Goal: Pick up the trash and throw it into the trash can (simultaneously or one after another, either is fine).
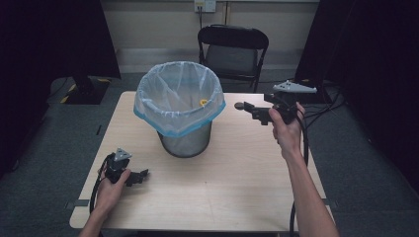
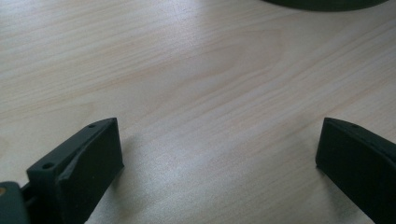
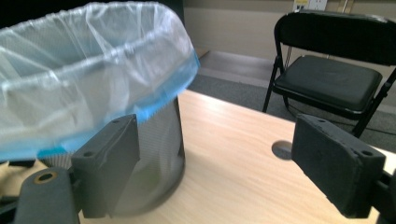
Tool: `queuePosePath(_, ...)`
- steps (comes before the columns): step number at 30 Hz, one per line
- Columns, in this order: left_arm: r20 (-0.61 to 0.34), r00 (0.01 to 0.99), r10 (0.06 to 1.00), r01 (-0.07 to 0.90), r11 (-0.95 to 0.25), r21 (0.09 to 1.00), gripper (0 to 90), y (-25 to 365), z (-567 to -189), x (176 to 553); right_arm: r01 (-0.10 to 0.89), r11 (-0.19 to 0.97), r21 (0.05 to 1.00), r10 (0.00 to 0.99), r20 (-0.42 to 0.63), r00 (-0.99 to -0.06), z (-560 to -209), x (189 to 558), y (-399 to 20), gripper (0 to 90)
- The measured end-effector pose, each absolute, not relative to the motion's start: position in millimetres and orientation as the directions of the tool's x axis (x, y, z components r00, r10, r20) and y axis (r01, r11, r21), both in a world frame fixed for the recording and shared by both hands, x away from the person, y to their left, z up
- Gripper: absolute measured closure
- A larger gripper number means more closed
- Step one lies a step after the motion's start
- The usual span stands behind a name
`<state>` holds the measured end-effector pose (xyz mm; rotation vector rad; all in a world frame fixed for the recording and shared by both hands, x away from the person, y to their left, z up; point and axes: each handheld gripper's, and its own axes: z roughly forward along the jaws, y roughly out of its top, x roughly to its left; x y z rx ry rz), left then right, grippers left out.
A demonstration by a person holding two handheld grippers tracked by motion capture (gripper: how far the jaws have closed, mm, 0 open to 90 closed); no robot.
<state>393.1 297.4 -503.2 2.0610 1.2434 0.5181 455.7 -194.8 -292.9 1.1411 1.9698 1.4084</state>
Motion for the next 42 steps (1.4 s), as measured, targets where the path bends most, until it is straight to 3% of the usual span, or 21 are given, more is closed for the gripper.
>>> queuePosePath(33, -0.004, 0.468, 0.883, 0.619, -0.325, 0.715, 0.0, 297, -503, 393, 0.489, 0.165, 0.857, 0.902, 0.070, -0.426, -386, 425, -236, 14.5)
queuePosePath(42, -0.004, 0.468, 0.884, 0.620, -0.324, 0.715, 0.0, 297, -503, 393, 0.558, 0.150, 0.816, 0.902, 0.118, -0.416, -415, 415, -246, 14.6)
